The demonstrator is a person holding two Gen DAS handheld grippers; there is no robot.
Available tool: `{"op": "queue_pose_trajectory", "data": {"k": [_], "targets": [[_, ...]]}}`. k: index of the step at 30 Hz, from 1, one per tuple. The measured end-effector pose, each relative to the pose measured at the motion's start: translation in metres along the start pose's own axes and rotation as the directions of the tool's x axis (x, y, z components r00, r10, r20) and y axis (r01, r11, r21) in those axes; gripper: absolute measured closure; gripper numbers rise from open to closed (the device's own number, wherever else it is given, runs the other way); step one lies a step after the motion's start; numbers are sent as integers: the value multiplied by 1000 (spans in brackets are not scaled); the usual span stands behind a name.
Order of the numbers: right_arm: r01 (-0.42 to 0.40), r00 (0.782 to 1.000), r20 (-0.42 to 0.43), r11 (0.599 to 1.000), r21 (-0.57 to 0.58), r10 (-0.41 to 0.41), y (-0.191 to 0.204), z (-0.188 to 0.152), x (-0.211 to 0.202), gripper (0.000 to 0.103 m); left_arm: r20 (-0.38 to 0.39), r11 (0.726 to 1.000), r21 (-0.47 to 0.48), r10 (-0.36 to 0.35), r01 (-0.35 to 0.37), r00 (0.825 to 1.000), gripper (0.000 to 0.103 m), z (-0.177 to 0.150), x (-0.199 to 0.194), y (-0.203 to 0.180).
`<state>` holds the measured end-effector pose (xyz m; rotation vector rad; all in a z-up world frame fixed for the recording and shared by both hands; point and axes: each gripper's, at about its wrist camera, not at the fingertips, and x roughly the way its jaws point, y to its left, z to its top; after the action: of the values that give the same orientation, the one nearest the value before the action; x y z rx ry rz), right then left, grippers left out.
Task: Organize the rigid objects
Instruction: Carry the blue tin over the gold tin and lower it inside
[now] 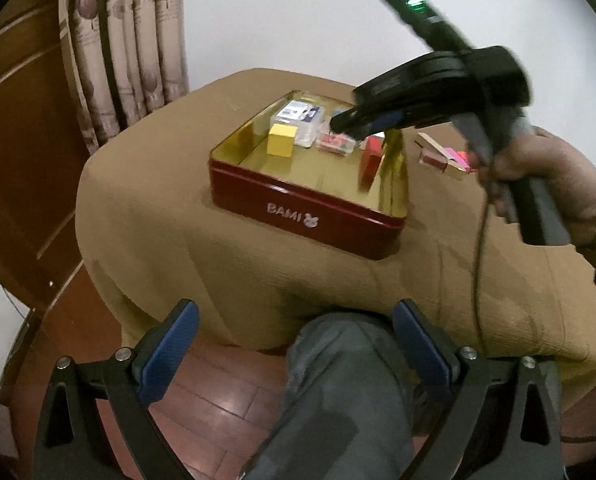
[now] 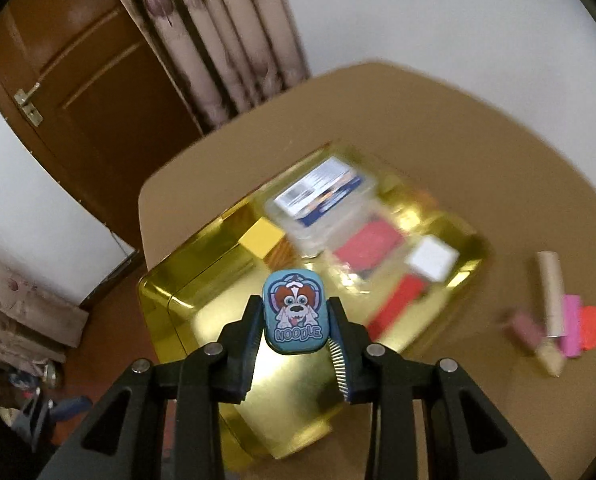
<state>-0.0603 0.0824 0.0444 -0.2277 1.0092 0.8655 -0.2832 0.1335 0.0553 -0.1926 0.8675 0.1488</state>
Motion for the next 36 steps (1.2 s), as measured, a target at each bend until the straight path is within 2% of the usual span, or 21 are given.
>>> {"op": "queue_pose_trajectory", "data": {"k": [4, 6, 14, 17, 20, 23, 26, 27, 29, 31, 33, 34, 36], "targets": [[33, 998, -58, 999, -14, -33, 2, 5, 29, 71, -33, 1000, -28, -12, 12, 999, 7, 2, 4, 7], [73, 994, -78, 997, -26, -75, 0, 8, 40, 71, -40, 999, -37, -14, 13, 999, 7, 4, 5, 9], [81, 991, -106, 997, 6, -80, -5, 19, 73, 70, -83, 998, -60, 15, -20, 996, 6, 4, 14, 16], [71, 993, -95, 997, 15, -70, -9, 16, 68, 70, -109, 997, -79, 10, -18, 994, 6, 3, 20, 20], [93, 993, -70, 995, 21, -91, -1, 19, 71, 67, -122, 996, -84, 15, -25, 992, 6, 2, 21, 20], [60, 998, -14, 997, 44, -60, -6, 19, 59, 63, -130, 996, -81, 19, -30, 991, 6, 0, 22, 16], [64, 991, 111, 996, 54, -69, -14, 9, 28, 63, -123, 997, -67, 26, -34, 992, 6, -1, 20, 14], [78, 979, 183, 994, 72, -90, -20, 1, 5, 62, -119, 998, -60, 29, -37, 992, 6, -2, 19, 13], [133, 953, 260, 986, 98, -154, -32, -16, -20, 59, -106, 998, -44, 35, -39, 994, 6, -2, 17, 10], [272, 899, 317, 952, 139, -303, -52, -45, -45, 55, -94, 999, -25, 33, -36, 995, 6, -3, 14, 6], [371, 848, 323, 906, 202, -420, -78, -70, -60, 53, -82, 1000, 4, 28, -28, 996, 6, -4, 12, 0], [433, 815, 298, 864, 257, -497, -101, -91, -67, 53, -77, 1000, 21, 24, -23, 997, 6, -5, 11, -4], [493, 782, 244, 809, 319, -573, -134, -115, -71, 53, -63, 998, 61, 15, -11, 998, 6, -3, 7, -15]]}}
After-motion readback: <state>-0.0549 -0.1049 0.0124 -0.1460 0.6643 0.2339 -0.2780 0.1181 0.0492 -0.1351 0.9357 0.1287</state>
